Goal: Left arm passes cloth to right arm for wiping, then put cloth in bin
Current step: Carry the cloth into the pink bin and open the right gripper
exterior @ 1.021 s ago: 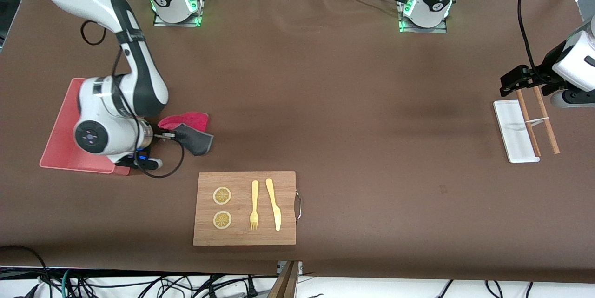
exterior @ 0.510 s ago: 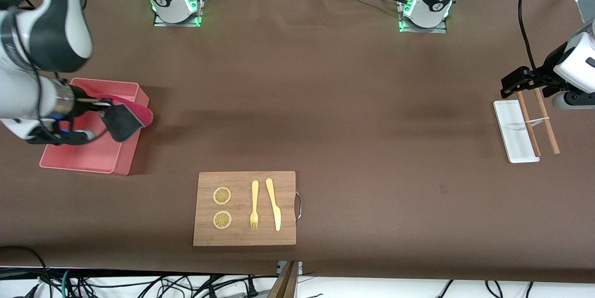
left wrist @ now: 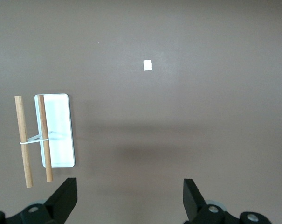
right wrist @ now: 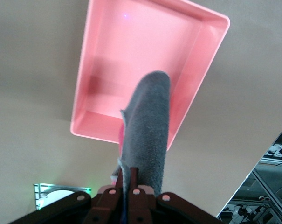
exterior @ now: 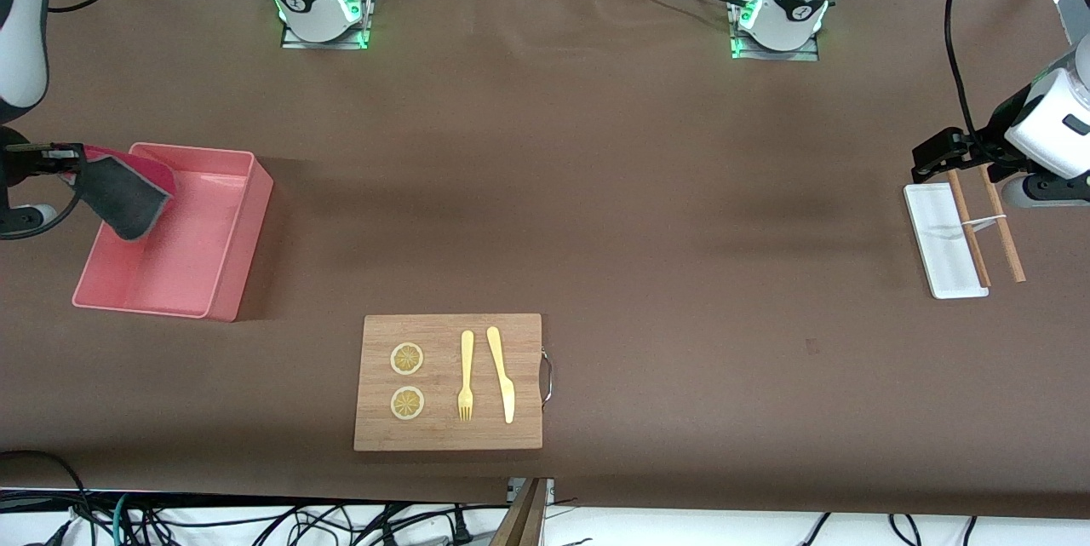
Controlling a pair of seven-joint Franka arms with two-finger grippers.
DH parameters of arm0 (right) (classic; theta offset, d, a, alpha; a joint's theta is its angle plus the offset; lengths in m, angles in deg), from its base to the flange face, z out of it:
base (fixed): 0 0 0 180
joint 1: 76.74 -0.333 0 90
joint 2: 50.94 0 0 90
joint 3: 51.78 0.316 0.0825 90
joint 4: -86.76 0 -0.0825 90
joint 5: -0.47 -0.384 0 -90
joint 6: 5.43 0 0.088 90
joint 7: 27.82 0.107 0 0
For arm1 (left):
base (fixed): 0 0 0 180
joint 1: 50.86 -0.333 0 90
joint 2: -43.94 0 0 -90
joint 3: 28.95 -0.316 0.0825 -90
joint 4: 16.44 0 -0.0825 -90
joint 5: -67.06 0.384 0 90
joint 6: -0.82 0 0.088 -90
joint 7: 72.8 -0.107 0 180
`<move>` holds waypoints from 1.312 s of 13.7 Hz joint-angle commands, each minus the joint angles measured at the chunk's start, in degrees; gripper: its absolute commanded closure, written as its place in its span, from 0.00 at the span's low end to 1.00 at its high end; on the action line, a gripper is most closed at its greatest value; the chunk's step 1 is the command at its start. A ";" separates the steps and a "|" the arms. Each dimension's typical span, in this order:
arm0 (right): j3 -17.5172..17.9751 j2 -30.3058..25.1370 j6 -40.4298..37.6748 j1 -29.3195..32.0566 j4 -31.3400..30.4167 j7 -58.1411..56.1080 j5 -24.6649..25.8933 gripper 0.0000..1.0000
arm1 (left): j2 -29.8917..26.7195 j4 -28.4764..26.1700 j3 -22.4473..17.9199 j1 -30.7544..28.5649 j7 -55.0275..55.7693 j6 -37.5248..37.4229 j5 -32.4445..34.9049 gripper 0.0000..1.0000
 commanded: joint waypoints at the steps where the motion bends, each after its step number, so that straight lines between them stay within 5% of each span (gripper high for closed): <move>1: 0.32 2.24 4.48 1.32 -3.63 -0.93 -0.07 1.00 | 1.13 2.14 0.28 0.47 0.50 -1.25 -0.31 0.00; 13: 0.50 8.84 31.11 1.41 -21.48 2.23 -8.33 1.00 | 2.36 6.70 -0.07 -0.32 0.42 -2.83 -0.40 0.00; 14: 0.50 9.28 32.35 1.41 -21.92 2.24 -8.42 0.70 | 2.45 7.40 -0.07 -0.41 0.42 -3.09 -0.32 0.00; 15: 0.50 9.54 32.88 1.41 -21.93 2.15 -8.42 0.05 | 2.53 7.32 -0.07 -0.41 0.50 -3.10 -0.23 0.00; 18: 0.59 7.97 32.98 1.41 -20.88 2.24 -8.51 0.00 | 2.45 7.58 -0.16 -0.76 0.33 -3.71 -0.84 0.00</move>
